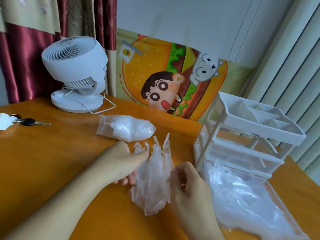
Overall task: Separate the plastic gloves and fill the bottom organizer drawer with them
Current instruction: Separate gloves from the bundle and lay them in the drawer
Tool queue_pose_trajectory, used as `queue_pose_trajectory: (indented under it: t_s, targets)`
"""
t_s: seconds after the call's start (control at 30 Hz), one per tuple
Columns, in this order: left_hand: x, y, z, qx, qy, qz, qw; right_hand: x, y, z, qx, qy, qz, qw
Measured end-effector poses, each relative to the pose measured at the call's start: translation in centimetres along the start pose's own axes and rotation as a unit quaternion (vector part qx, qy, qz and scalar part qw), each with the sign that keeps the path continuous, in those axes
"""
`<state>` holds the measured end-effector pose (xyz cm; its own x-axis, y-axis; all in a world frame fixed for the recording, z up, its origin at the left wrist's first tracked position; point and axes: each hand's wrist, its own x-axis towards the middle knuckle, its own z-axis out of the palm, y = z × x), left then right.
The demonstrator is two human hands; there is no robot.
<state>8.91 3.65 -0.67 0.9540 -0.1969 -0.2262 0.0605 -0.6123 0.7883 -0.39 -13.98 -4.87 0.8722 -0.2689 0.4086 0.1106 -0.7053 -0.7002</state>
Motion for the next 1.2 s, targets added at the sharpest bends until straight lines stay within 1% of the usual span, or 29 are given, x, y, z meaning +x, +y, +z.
queue_pose_trajectory:
  t_s: [0.03, 0.07, 0.2, 0.33, 0.47, 0.53, 0.6, 0.67, 0.77, 0.83, 0.87, 0.93, 1.0, 1.03, 1.13, 1.2]
  targets:
    - [0.0, 0.0, 0.4, 0.021, -0.034, -0.005, 0.999, 0.0, 0.1, 0.1, -0.001, -0.007, 0.006, 1.0]
    - [0.0, -0.1, 0.9, 0.033, -0.053, 0.005, 0.998, 0.0, 0.2, 0.2, -0.003, -0.018, 0.012, 1.0]
    - [-0.1, -0.8, 2.3, 0.072, -0.041, 0.081, 0.993, 0.0, 0.1, 0.6, -0.021, -0.067, 0.021, 0.997]
    - [-0.3, -0.6, 3.0, 0.05, -0.082, 0.109, 0.989, -0.1, -0.4, 0.8, -0.013, -0.098, 0.036, 0.994]
    - [-0.6, -0.1, 3.4, -0.008, -0.061, 0.113, 0.992, -0.3, -0.9, 0.6, -0.003, -0.109, 0.038, 0.993]
    - [-0.8, 0.2, 3.2, -0.054, -0.048, 0.125, 0.989, -0.4, -1.2, 0.4, 0.002, -0.097, 0.027, 0.995]
    - [-1.2, 0.6, 2.8, -0.107, -0.074, 0.143, 0.981, -0.5, -1.8, 0.1, 0.017, -0.082, 0.019, 0.996]
    - [-1.6, 0.9, 2.7, -0.129, -0.116, 0.165, 0.971, -0.4, -2.2, -0.3, 0.066, -0.071, 0.048, 0.994]
    - [-2.2, 1.4, 2.6, -0.143, -0.149, 0.177, 0.962, -0.1, -2.2, -0.6, 0.125, -0.053, 0.107, 0.985]
    - [-2.3, 1.5, 2.5, -0.18, -0.157, 0.189, 0.952, 0.2, -1.6, -0.6, 0.114, -0.021, 0.107, 0.987]
    - [-2.2, 1.4, 2.5, -0.195, -0.147, 0.196, 0.95, 0.3, -1.4, -0.8, 0.107, -0.006, 0.102, 0.989]
    - [-1.8, 1.1, 2.4, -0.222, -0.089, 0.188, 0.952, 0.5, -1.3, -1.5, 0.117, 0.013, 0.087, 0.989]
    - [-1.1, 0.6, 2.1, -0.245, -0.04, 0.146, 0.958, 0.7, -1.2, -2.4, 0.152, 0.031, 0.069, 0.986]
    - [-0.9, 0.4, 2.0, -0.25, -0.042, 0.121, 0.96, 0.9, -1.3, -2.8, 0.173, 0.042, 0.061, 0.982]
    - [-1.2, 0.6, 2.1, -0.244, -0.113, 0.053, 0.962, 1.6, -1.3, -3.8, 0.278, 0.065, 0.061, 0.956]
    - [-1.8, 1.1, 2.4, -0.268, -0.165, 0.055, 0.948, 1.8, -1.5, -4.4, 0.361, 0.058, 0.089, 0.927]
